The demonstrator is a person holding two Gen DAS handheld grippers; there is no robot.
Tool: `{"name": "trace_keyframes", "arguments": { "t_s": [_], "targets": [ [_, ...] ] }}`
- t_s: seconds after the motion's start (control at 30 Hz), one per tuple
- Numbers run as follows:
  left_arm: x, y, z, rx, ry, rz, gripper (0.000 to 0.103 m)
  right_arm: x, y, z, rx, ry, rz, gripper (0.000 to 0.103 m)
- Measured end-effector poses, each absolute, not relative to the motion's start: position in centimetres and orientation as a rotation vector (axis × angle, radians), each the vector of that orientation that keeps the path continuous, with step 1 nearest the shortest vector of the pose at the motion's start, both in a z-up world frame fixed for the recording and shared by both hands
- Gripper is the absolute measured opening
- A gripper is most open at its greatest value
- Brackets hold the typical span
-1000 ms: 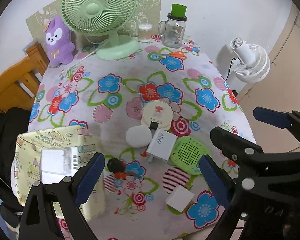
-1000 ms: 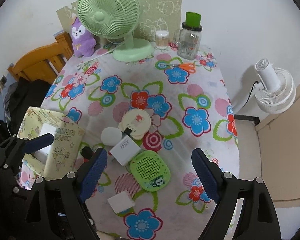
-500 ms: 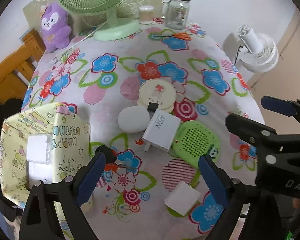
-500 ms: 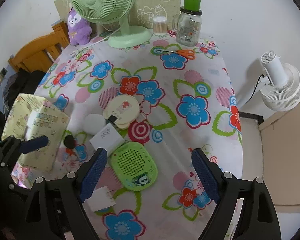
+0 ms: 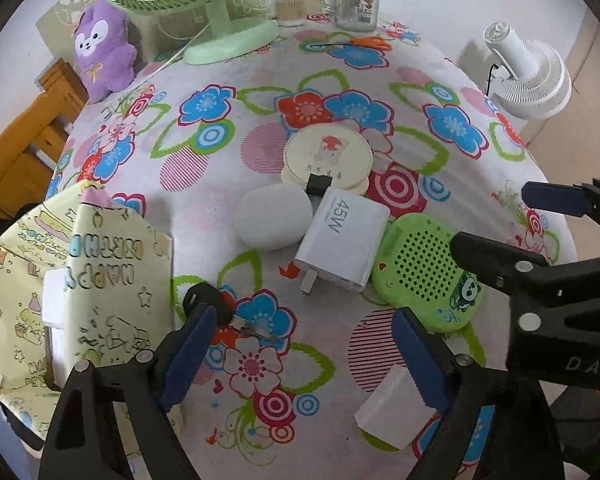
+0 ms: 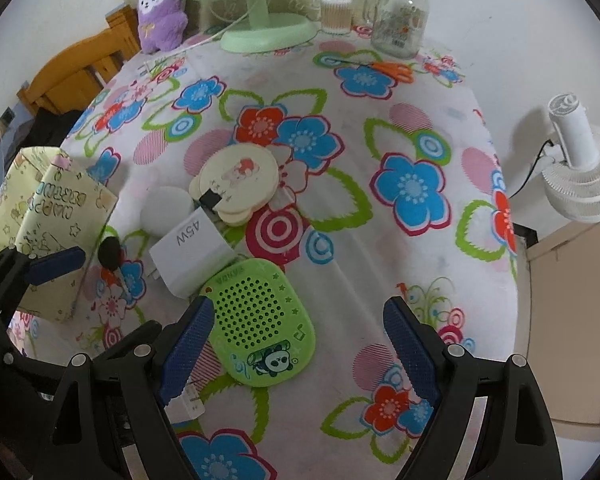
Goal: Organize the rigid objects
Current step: 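Move the left tool toward the black car key while the right tool approaches the white charger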
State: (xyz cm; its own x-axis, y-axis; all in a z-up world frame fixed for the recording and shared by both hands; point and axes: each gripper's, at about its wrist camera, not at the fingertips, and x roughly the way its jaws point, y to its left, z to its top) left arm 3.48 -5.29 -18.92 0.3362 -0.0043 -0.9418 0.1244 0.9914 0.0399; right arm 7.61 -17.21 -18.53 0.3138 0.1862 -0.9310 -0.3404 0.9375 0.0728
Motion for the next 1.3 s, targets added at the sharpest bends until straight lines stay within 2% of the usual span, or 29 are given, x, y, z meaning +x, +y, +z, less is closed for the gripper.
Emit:
{"name": "trace_keyframes", "arguments": {
  "t_s": [0.53, 1.3],
  "targets": [
    [2.7, -4.2, -21.8, 0.056, 1.287, -0.100, 0.090, 7.6, -14.9, -22.7, -0.213, 1.286, 0.416, 0.088],
    [2.7, -2.7, -22.1, -0.054, 1.329, -0.050, 0.090, 9.2, -9.4, -22.0, -0.254, 1.245, 0.544, 0.089]
  ]
}}
